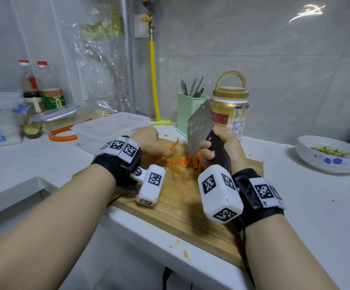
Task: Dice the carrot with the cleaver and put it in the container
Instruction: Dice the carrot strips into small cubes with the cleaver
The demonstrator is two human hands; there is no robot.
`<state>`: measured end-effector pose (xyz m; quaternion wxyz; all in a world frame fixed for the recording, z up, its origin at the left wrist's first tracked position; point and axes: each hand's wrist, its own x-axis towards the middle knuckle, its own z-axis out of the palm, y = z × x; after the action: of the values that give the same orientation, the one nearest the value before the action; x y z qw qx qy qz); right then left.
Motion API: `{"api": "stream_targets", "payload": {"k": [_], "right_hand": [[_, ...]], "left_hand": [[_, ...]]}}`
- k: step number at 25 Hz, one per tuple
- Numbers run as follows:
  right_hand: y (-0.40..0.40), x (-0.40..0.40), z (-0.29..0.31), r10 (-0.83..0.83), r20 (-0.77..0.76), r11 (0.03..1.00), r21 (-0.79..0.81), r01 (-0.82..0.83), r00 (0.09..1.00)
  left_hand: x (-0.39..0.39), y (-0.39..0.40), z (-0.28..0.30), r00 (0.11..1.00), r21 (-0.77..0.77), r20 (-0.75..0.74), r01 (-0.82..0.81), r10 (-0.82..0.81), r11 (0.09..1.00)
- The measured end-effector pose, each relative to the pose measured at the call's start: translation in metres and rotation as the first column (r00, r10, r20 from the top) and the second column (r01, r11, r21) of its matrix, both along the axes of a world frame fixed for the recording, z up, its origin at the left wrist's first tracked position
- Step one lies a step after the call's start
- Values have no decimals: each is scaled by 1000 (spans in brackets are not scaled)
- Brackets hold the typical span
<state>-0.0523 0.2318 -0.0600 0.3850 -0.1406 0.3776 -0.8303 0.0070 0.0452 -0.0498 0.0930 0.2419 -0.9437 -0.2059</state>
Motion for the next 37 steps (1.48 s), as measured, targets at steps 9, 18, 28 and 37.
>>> {"api": "stream_targets", "payload": {"k": [9,18,28,37], "right_hand": [[-20,19,-7,246,28,941,234,-245,969],[-7,9,-5,113,-29,945,311,-98,993],[-5,9,-5,52,-40,952,304,-38,998],[-8,10,-5,46,-43,959,281,-32,998]], "left_hand": [[20,-32,3,974,2,-81,-212,211,977],[16,-27,-8,995,85,-97,-27,35,996],[15,-24,-20,973,164,-38,233,-229,959],[10,-25,-25,967,172,-45,254,-250,952]]}}
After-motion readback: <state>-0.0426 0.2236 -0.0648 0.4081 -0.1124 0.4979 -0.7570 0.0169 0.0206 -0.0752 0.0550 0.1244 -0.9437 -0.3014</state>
